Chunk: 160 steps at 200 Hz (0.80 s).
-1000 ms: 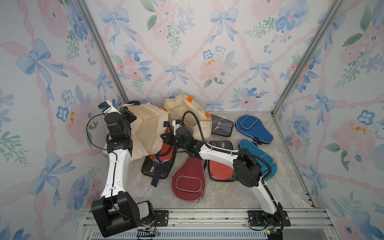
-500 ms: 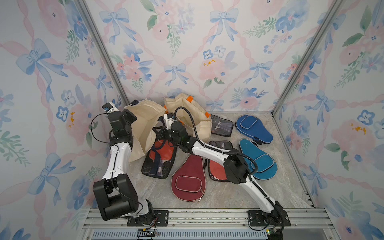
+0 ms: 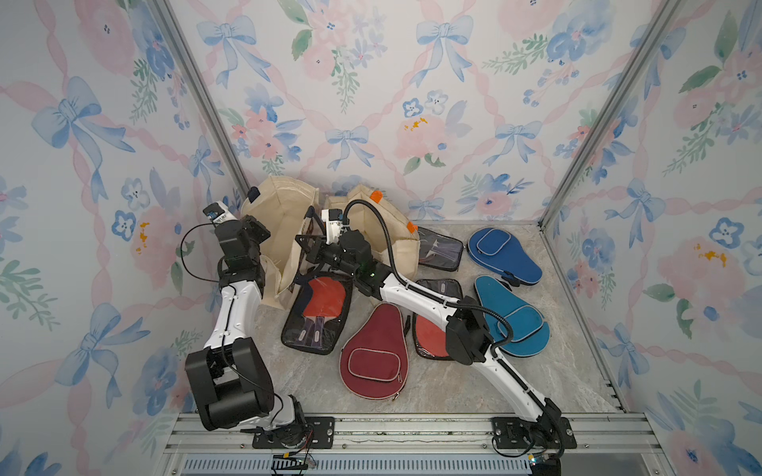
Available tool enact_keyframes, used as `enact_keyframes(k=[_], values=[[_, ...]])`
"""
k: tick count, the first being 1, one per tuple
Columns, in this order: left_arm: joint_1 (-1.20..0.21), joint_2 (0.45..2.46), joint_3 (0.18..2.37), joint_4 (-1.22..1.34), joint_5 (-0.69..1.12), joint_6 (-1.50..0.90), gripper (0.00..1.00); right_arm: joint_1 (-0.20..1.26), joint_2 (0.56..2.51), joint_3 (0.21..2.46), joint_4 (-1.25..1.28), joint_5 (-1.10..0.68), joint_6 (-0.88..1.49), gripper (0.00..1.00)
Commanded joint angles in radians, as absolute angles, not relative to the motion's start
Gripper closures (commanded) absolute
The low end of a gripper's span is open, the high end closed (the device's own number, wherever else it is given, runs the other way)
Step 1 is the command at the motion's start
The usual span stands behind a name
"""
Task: Remove the ping pong set from the canvas bag
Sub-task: Place the canvas bag at the corner of the board.
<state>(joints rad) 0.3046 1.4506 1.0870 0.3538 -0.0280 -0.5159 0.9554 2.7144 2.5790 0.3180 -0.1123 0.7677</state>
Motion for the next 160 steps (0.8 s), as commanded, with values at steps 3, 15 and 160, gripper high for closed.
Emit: enact_keyframes(k=[3, 15, 160], values=[[0.322, 1.484, 1.037, 0.42, -0.05, -0.511, 1.0, 0.946, 2.737, 2.641, 0.409, -0.063, 0.714, 1.0], [0.331, 1.498, 1.016, 0.446, -0.056, -0.525, 1.0, 0.945, 2.752, 2.657, 0.411, -0.058, 0.713, 1.0], [0.405, 1.678, 1.077, 0.499, -0.116, -0.561, 0.88, 0.956, 2.709, 2.58, 0.436, -0.042, 0.602, 0.29]])
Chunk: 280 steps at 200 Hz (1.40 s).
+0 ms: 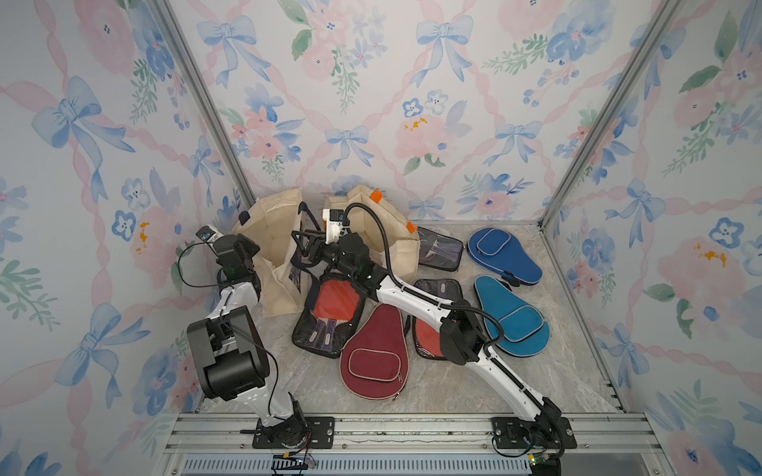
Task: Remove the ping pong set from the canvas bag
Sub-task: Place the canvas bag at the corner of the board, then reset both arms
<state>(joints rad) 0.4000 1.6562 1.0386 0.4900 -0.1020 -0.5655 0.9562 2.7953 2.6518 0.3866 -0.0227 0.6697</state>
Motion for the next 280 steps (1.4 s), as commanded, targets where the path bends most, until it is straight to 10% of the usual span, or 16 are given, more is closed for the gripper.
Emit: enact_keyframes(k=[1, 39, 82, 280], values=[[0.405, 1.678, 1.079, 0.499, -0.115, -0.561, 0.87, 0.958, 2.704, 2.575, 0.437, -0.043, 0.597, 0.27], [0.405, 1.676, 1.081, 0.5, -0.11, -0.552, 0.36, 0.979, 2.582, 2.448, 0.431, -0.052, 0.495, 0.1], [0.405, 1.589, 1.029, 0.519, -0.158, -0.539, 0.04, 0.99, 2.451, 2.275, 0.459, -0.056, 0.407, 0.02], [0.229, 1.255, 0.9, 0.704, -0.002, -0.273, 0.02, 0.858, 1.984, 1.636, 0.616, -0.113, 0.304, 0.03]])
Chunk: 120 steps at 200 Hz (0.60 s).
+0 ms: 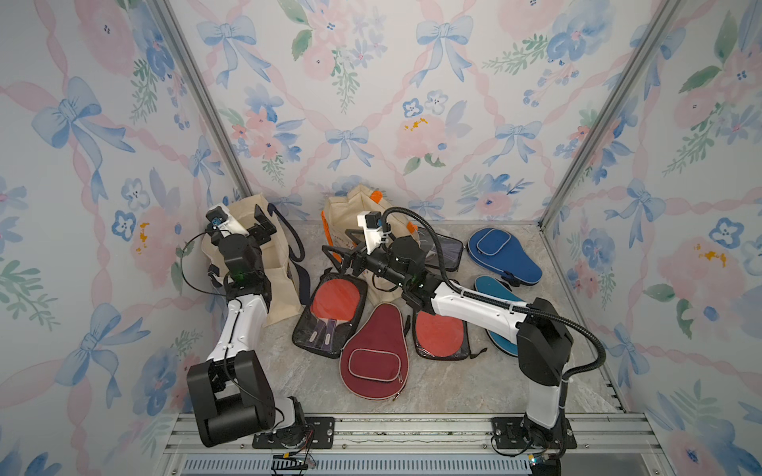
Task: Remove the ping pong set from the canvas bag
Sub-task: Reset both arms
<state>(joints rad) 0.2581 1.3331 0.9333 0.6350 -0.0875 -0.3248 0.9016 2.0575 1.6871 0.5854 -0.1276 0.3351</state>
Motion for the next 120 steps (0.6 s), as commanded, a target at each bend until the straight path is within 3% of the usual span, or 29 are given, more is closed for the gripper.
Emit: enact_keyframes(k=[1, 48, 120], values=[[0.226, 1.253, 0.897, 0.705, 0.0, -0.272, 0.02, 0.856, 1.98, 1.633, 0.616, -0.113, 0.302, 0.03], [0.092, 1.139, 0.802, 0.713, 0.01, -0.175, 0.02, 0.776, 1.785, 1.468, 0.492, -0.018, 0.202, 0.03], [-0.063, 1.046, 0.666, 0.701, 0.031, -0.174, 0.02, 0.704, 1.384, 1.117, 0.315, 0.301, -0.067, 0.03]])
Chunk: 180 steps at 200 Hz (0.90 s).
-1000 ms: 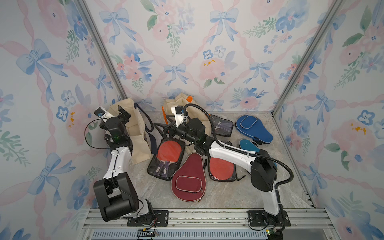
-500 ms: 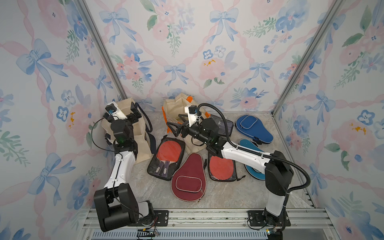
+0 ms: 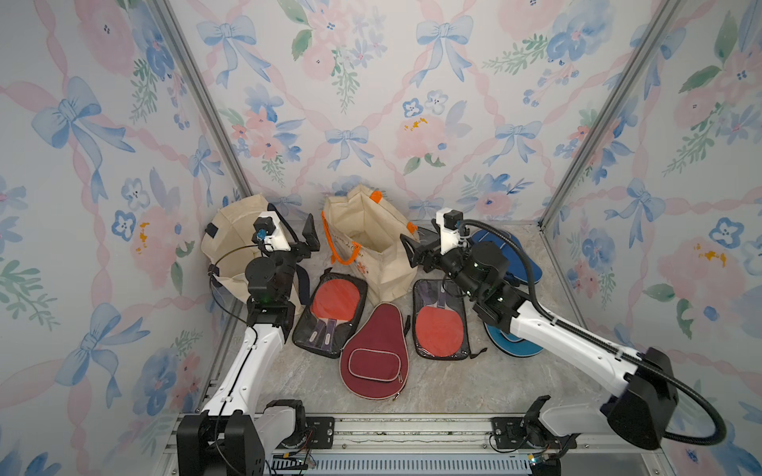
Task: Remove the ping pong set from the canvas bag
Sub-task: Reset both arms
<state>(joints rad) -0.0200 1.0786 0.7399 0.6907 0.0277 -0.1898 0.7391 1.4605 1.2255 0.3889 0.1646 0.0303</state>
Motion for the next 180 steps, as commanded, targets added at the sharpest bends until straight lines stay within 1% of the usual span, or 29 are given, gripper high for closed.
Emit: enact_keyframes(k=[1, 30, 49, 71, 94, 118, 147, 162, 180], values=[[-0.066, 1.045, 0.66, 0.7, 0.028, -0.171, 0.02, 0.702, 1.378, 1.112, 0.316, 0.304, -0.068, 0.03], [-0.198, 1.064, 0.594, 0.674, -0.087, -0.031, 0.02, 0.635, 1.243, 0.984, 0.272, 0.402, -0.096, 0.03], [-0.232, 1.122, 0.569, 0.669, -0.131, -0.004, 0.02, 0.56, 1.178, 0.912, 0.243, 0.416, -0.081, 0.03], [-0.216, 1.225, 0.562, 0.663, -0.113, 0.001, 0.02, 0.48, 1.128, 0.852, 0.199, 0.416, -0.055, 0.03], [-0.155, 1.334, 0.549, 0.657, -0.088, -0.026, 0.02, 0.415, 1.098, 0.805, 0.182, 0.417, -0.048, 0.03], [-0.098, 1.394, 0.527, 0.672, -0.108, -0.043, 0.02, 0.356, 1.093, 0.776, 0.149, 0.415, -0.051, 0.03], [-0.066, 1.436, 0.465, 0.773, -0.14, -0.054, 0.02, 0.285, 1.116, 0.711, 0.201, 0.392, -0.04, 0.03], [-0.041, 1.465, 0.453, 0.803, -0.111, -0.089, 0.02, 0.262, 1.123, 0.669, 0.255, 0.373, -0.044, 0.03], [-0.046, 1.503, 0.404, 0.891, -0.099, -0.075, 0.02, 0.238, 1.147, 0.639, 0.292, 0.373, -0.045, 0.03]])
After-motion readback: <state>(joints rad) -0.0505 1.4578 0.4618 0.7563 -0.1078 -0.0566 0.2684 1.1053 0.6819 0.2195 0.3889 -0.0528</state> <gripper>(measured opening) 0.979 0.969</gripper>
